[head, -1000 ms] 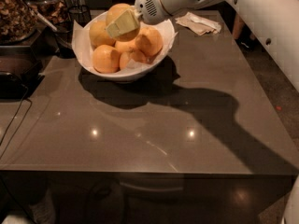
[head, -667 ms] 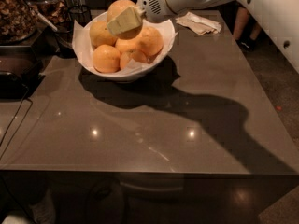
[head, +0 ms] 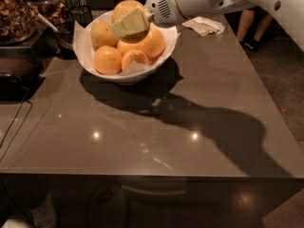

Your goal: Pick orange from white bowl

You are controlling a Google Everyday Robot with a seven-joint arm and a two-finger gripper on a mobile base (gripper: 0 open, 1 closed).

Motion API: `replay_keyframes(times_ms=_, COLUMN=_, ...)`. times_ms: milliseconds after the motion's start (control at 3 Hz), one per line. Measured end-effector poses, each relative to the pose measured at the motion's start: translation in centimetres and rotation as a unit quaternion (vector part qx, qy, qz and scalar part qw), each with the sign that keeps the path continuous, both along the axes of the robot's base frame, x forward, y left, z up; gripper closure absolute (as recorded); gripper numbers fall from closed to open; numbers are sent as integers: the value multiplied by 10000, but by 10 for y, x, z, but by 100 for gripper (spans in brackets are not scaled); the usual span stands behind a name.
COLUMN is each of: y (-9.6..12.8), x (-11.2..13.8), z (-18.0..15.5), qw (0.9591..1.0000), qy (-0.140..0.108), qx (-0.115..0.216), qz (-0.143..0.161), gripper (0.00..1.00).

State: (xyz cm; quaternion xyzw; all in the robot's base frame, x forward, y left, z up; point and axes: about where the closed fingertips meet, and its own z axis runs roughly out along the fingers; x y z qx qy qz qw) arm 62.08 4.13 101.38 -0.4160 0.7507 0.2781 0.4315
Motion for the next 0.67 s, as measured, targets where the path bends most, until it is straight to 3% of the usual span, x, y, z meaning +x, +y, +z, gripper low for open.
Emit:
replay_keyframes(times_ms=333, y=0, x=0, z=0, qw=10000, qy=0, qx=0, qz=-1, gripper=100)
replay_keyframes(times_ms=667, y=-7, x=-25, z=3, qw=9997, qy=5, qx=82, qz=-251, gripper=100)
